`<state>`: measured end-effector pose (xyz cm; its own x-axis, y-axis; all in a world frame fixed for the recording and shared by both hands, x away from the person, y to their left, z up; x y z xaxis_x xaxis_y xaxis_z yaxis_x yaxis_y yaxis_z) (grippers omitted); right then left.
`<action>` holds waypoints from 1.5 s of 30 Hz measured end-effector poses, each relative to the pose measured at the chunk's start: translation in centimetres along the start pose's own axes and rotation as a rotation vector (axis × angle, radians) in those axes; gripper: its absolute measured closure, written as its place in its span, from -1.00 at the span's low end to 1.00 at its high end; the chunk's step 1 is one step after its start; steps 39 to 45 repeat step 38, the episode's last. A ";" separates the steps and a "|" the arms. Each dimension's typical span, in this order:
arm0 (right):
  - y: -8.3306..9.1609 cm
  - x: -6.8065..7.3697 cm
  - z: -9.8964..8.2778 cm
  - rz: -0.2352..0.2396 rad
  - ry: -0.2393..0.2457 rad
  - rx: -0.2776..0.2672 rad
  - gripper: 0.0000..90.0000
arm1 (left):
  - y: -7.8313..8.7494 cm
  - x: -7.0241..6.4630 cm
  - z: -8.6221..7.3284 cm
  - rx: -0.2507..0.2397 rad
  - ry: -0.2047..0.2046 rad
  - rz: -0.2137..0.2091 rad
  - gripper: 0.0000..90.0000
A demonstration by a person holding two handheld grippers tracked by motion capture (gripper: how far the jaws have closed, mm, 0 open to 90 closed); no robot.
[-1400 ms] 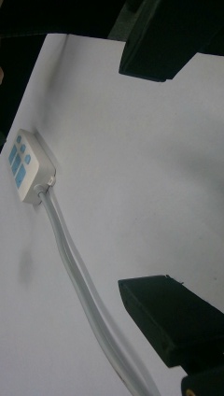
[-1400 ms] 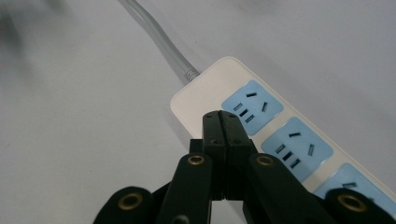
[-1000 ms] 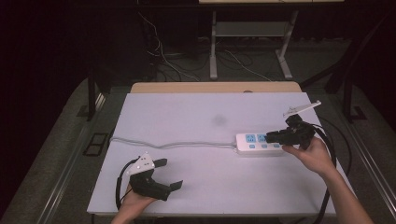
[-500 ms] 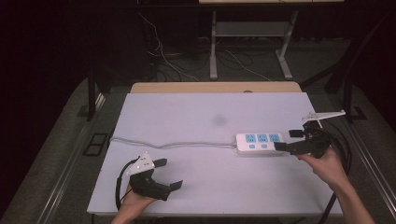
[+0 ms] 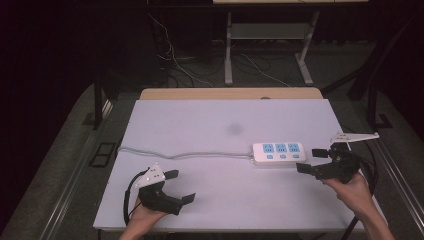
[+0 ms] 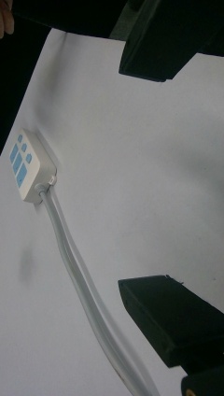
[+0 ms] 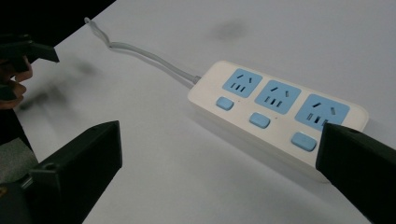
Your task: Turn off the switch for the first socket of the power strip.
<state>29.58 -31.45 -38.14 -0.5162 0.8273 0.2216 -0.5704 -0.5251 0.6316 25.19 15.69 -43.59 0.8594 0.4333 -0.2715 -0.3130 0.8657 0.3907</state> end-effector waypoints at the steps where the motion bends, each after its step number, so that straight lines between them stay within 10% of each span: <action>1: 0.0 0.0 0.0 0.000 0.000 0.000 -1.00 | 0.0 0.0 0.0 -0.001 0.000 0.000 -1.00; 45: -2.6 3.0 -6.6 0.056 0.063 0.000 -0.99 | 0.0 0.1 0.0 0.009 -0.001 -0.002 -1.00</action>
Point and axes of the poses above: each handheld gripper's, and its own axes: y roughly backward along the jaws, z roughly out of its top, x roughly to its left, the point moved 2 cm from there along -y, roughly forward along the jaws, and after that the axes turned 10 degrees about -z, right-handed, at the moved point
